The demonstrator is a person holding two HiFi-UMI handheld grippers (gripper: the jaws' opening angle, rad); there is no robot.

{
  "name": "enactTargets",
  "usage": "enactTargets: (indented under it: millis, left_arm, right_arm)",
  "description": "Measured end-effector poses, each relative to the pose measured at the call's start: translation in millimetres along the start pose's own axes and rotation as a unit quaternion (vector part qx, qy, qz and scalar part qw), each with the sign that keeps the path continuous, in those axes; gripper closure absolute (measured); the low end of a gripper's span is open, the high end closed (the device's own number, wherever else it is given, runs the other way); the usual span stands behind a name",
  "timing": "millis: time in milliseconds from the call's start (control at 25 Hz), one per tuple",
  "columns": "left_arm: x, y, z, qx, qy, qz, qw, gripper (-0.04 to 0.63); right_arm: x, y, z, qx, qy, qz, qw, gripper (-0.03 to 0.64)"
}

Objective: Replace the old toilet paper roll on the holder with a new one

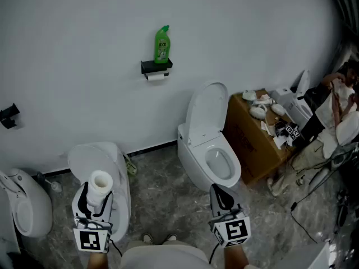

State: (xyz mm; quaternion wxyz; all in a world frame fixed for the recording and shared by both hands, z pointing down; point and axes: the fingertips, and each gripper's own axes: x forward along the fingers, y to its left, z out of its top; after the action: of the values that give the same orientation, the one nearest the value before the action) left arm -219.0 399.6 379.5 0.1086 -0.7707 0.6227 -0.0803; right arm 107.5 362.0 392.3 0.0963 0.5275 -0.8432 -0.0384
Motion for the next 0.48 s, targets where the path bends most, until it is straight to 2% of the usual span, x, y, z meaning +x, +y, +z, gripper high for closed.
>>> enactTargets:
  millis: [320, 480]
  left_arm:
    - [3.9, -4.8, 3.2, -0.004, -0.001, 0.003, 1.0000, 0.293]
    - [7.2, -9.6, 4.8, -0.006, 0.000, 0.006, 1.0000, 0.293]
  right_arm:
    - [0.8, -5.8, -4.1, 0.002, 0.005, 0.001, 1.000, 0.618]
    - [3.4, -6.5, -3.9, -0.010, 0.001, 0.018, 1.000, 0.618]
